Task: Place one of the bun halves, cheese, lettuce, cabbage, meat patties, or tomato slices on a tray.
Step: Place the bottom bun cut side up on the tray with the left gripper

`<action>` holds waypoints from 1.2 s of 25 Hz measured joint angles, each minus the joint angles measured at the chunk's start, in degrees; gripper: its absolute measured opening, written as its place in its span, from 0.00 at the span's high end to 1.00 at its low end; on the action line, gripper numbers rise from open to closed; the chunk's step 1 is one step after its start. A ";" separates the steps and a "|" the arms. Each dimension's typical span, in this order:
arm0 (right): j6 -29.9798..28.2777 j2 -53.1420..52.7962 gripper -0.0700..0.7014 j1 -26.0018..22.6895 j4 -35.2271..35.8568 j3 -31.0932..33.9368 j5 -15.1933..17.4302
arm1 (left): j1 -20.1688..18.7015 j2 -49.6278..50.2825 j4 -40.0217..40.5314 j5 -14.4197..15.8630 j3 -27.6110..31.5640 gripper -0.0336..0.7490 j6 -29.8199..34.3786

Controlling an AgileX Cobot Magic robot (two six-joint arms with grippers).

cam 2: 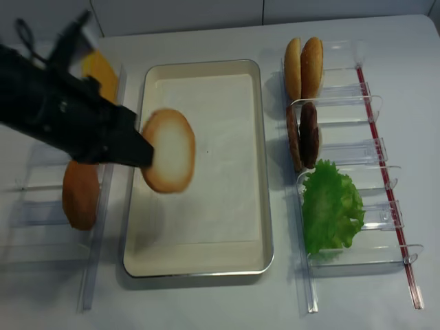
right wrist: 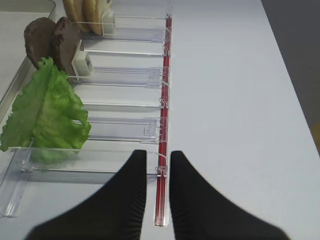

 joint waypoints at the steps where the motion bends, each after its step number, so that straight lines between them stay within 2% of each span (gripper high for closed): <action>1: 0.00 0.00 0.73 0.00 0.00 0.00 0.00 | -1.10 1.38 0.00 0.00 0.00 0.81 0.29; 5: 0.00 0.00 0.73 0.00 0.00 0.00 0.00 | -2.82 7.82 -1.14 -0.40 0.00 0.81 2.16; 9: 0.00 0.00 0.73 0.00 0.00 0.00 0.00 | -2.91 13.79 -7.46 -1.23 0.00 0.81 7.12; 21: 0.12 0.00 0.73 0.00 0.00 0.00 0.00 | -2.91 20.21 -8.93 -1.89 0.00 0.81 9.15; 30: 0.12 0.00 0.73 0.00 0.00 0.00 0.00 | -2.91 20.89 -9.06 -1.93 -0.10 0.81 9.28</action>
